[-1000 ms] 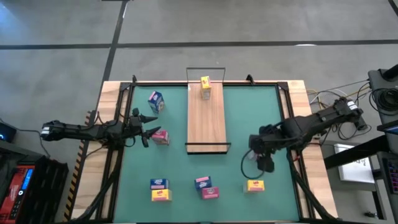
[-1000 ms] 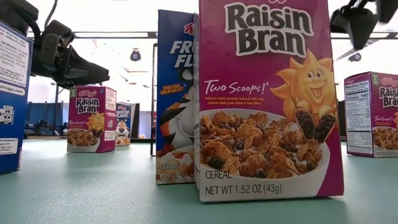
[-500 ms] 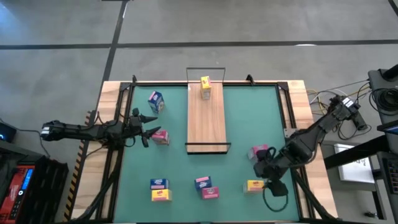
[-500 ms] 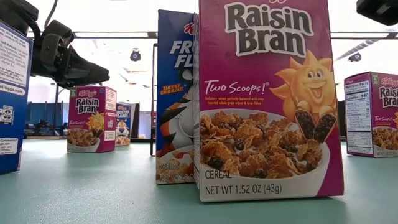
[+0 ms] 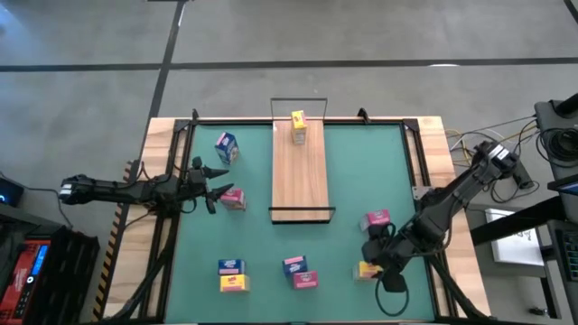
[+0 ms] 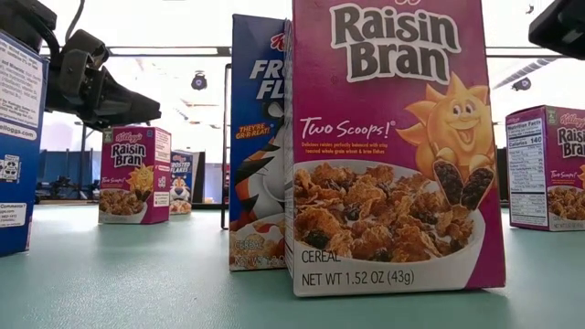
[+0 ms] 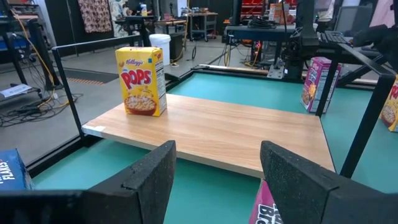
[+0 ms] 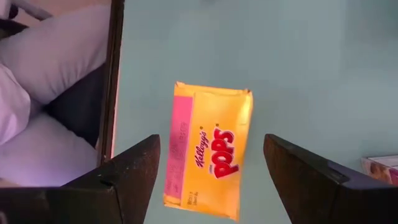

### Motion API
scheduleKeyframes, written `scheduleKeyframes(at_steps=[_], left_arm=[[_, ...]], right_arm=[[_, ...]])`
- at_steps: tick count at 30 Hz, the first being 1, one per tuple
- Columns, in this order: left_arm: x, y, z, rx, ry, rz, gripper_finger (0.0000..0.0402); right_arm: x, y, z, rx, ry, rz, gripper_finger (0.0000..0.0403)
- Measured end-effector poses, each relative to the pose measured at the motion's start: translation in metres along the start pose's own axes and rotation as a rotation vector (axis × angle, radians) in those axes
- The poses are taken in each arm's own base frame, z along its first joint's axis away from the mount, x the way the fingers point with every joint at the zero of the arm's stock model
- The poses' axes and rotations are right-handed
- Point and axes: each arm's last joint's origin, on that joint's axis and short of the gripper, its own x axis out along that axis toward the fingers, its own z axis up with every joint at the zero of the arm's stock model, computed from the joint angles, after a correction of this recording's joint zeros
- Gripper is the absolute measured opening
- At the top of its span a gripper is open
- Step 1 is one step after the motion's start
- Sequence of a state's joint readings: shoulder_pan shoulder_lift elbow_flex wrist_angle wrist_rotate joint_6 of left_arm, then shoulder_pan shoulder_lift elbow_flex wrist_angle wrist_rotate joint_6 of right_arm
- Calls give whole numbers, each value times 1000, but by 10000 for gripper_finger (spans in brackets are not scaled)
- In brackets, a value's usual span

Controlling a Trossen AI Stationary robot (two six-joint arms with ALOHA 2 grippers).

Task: Stack cereal on shelf
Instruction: Put the right yellow cereal box on the shelf aligned with the other yellow cereal box

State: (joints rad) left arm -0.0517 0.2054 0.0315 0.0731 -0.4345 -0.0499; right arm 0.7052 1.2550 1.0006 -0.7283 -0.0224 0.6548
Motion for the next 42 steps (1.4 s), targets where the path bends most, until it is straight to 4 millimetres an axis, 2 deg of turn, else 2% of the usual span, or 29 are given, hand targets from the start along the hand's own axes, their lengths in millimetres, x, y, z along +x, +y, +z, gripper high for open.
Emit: scheduleKeyframes(at_steps=[12,21,24,33,42], left_arm=[[0,0,0,0,0,0,218],[0,0,0,0,0,0,218],[0,0,0,0,0,0,218],[0,0,0,0,0,0,218],[0,0,0,0,0,0,218]], right_arm=[[23,1,3,58,37,-64,274],[32,1,3,120,52,-80,271],[33,2,3,108,55,-85,252],[31,1,3,101,38,-95,157],[14,1,4,101,-11,-73,154]])
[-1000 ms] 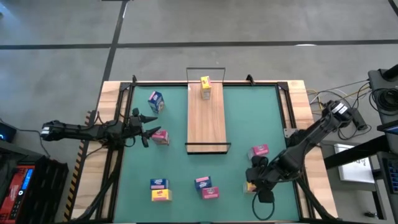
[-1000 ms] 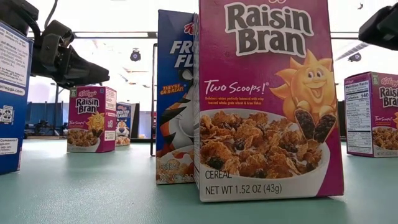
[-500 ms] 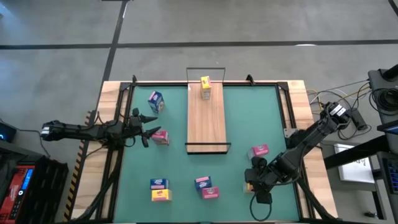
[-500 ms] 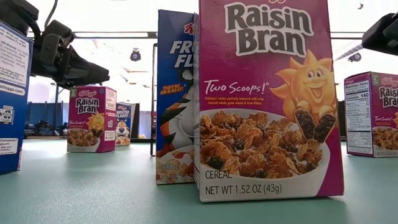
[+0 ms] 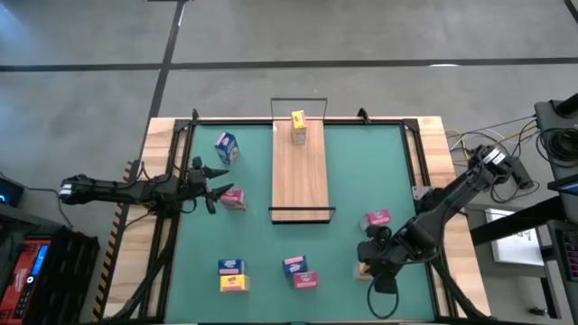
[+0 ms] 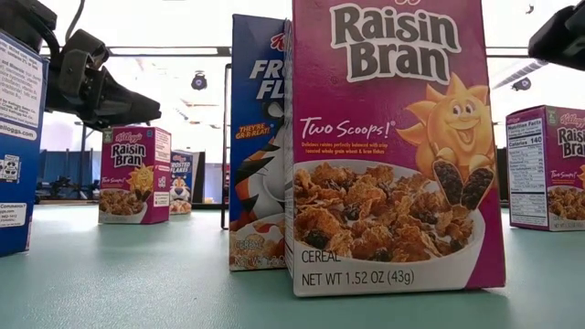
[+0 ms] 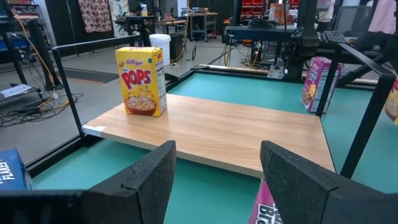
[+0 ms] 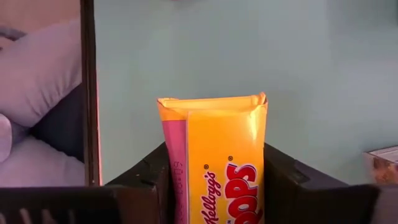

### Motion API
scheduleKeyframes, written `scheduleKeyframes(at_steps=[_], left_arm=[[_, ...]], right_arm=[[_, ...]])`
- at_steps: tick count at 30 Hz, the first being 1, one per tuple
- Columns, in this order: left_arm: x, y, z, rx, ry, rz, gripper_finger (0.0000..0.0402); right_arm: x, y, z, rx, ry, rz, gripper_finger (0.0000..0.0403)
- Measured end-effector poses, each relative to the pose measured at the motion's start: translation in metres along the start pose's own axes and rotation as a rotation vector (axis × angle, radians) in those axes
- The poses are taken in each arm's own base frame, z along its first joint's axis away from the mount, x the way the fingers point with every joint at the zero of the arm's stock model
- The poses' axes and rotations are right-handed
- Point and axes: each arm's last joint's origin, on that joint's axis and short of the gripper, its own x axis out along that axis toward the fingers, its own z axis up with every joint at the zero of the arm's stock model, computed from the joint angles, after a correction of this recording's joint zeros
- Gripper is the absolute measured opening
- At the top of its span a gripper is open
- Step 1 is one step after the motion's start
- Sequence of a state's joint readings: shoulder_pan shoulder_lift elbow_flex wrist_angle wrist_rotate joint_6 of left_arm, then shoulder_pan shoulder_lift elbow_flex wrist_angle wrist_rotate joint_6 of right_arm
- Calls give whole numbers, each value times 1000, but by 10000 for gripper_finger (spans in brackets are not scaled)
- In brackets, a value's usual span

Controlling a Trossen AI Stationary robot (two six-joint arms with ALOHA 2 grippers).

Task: Stack cereal on shelf
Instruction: Put the right yellow cereal box on the shelf aligned with the other yellow cereal box

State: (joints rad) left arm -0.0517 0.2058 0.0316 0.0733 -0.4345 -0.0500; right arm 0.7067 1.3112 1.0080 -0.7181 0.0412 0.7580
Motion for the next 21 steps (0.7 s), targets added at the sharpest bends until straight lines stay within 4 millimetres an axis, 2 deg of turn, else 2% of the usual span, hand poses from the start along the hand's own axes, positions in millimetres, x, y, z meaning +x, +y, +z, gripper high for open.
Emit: scheduleKeyframes(at_steps=[11,21], left_arm=[[0,0,0,0,0,0,218],[0,0,0,0,0,0,218]], right_arm=[[-44,-24,1,3,-181,-126,153],[-66,-58,9,28,-329,-384,156]])
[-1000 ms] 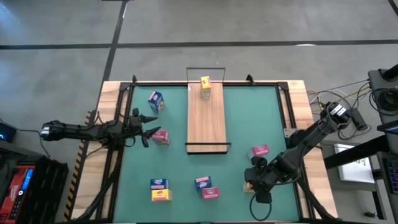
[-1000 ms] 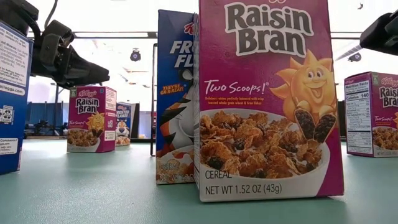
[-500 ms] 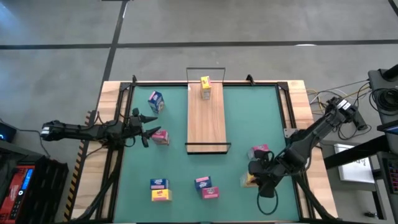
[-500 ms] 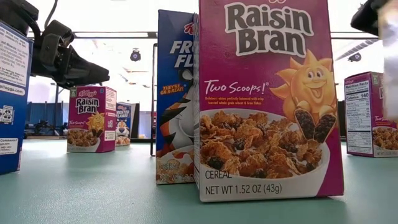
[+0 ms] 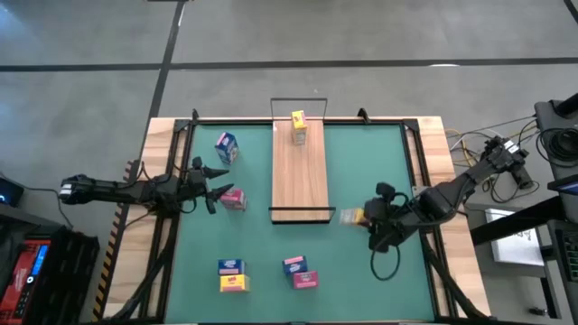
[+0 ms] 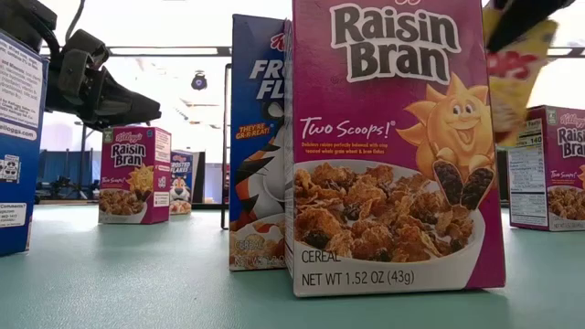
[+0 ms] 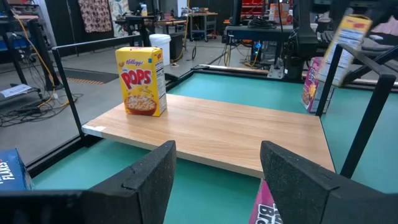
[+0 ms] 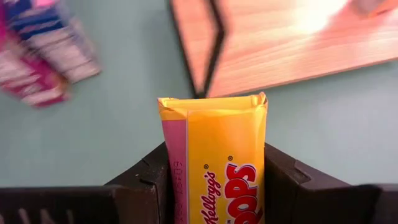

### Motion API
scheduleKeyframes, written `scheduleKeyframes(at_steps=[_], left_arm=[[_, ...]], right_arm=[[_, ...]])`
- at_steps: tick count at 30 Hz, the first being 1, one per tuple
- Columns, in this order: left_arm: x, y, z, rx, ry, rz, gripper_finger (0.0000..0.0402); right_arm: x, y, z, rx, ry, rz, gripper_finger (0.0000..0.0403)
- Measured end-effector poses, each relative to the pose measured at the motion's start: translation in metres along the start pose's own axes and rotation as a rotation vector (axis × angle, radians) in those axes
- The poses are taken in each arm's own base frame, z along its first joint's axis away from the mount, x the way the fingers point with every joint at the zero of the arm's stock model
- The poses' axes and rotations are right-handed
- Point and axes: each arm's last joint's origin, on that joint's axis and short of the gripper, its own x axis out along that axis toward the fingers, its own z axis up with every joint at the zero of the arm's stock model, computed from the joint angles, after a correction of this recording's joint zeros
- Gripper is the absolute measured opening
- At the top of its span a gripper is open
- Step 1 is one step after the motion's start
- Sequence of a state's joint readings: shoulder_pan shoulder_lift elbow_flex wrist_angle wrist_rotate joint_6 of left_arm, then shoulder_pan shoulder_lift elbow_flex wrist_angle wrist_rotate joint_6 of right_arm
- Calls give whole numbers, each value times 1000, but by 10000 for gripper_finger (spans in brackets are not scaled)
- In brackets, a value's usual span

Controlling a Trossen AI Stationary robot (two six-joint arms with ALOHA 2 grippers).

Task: Stack cereal on shelf
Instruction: Put the right yellow cereal box on the shelf aligned with the other yellow cereal box

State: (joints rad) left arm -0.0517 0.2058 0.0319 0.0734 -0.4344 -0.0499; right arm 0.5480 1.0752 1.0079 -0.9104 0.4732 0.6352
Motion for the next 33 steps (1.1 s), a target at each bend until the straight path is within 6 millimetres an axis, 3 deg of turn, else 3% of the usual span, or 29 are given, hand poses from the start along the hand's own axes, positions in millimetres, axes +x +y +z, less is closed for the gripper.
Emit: scheduleKeyframes(at_steps=[9,19,25,33], left_arm=[[0,0,0,0,0,0,218],[0,0,0,0,0,0,218],[0,0,0,0,0,0,218],[0,0,0,0,0,0,218]], right_arm=[[7,-28,15,137,-70,-166,161],[15,-82,33,684,-245,-431,164],[27,-118,48,929,-259,-408,164],[49,-157,59,1103,-236,-366,164]])
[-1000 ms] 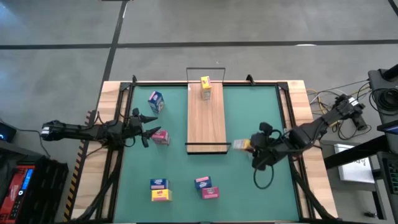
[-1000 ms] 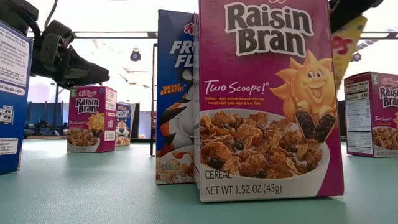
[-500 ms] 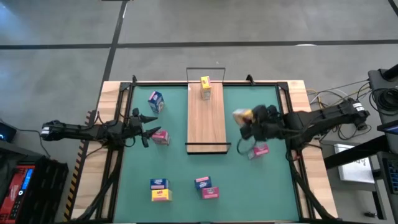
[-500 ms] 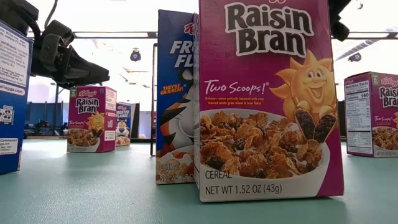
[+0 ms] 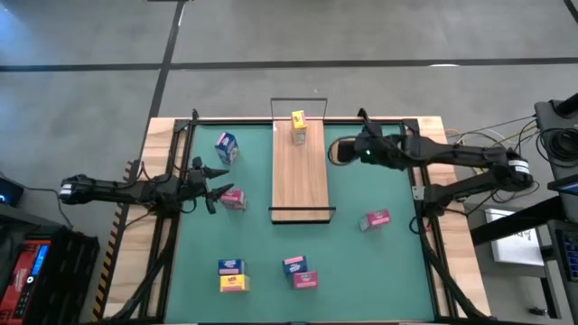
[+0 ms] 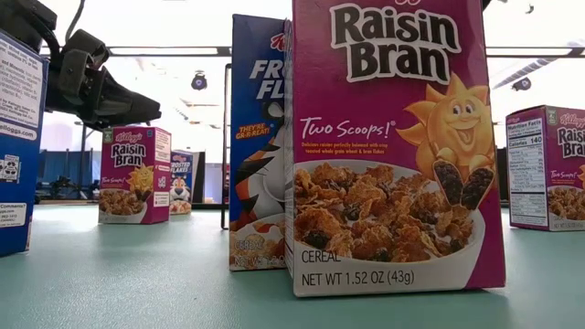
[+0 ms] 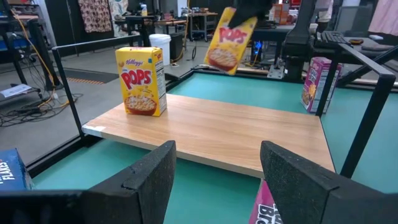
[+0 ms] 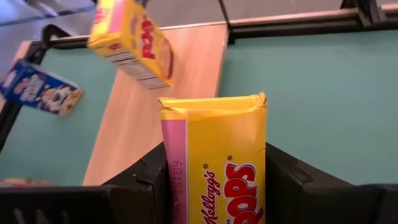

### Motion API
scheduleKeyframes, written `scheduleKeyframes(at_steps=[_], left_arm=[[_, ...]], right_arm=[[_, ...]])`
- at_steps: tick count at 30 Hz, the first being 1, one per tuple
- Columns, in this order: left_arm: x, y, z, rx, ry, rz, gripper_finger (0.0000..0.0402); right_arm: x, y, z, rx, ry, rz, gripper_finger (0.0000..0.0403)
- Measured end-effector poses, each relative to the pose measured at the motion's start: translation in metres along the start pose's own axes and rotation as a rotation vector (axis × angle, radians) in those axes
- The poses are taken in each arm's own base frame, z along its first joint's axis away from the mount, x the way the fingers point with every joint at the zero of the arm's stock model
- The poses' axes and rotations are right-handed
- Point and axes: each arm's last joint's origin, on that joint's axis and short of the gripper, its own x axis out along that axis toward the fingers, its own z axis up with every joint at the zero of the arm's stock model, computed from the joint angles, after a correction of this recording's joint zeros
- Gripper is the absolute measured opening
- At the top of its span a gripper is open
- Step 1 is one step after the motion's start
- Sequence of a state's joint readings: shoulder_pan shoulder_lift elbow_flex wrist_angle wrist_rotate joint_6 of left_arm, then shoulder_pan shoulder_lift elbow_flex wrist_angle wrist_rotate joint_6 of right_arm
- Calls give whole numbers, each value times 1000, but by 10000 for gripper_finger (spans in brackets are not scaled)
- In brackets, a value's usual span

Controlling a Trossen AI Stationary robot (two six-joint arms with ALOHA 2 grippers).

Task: Stack cereal on shelf
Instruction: Put the right yellow cereal box on the shelf aligned with the other yellow cereal box

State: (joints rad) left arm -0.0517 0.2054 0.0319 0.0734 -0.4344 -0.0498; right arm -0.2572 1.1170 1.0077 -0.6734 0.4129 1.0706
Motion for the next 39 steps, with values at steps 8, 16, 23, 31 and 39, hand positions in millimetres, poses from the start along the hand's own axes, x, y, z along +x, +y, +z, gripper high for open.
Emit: scheduleKeyframes(at_steps=[8,16,23,31,39], left_arm=[[0,0,0,0,0,0,218],[0,0,0,0,0,0,218],[0,0,0,0,0,0,218],[0,0,0,0,0,0,218],[0,0,0,0,0,0,218]], right_arm=[[38,0,17,82,-37,-35,164],[64,13,38,106,-32,-35,164],[79,41,54,66,97,-199,164],[110,69,76,38,194,-332,164],[138,78,101,36,240,-326,164]])
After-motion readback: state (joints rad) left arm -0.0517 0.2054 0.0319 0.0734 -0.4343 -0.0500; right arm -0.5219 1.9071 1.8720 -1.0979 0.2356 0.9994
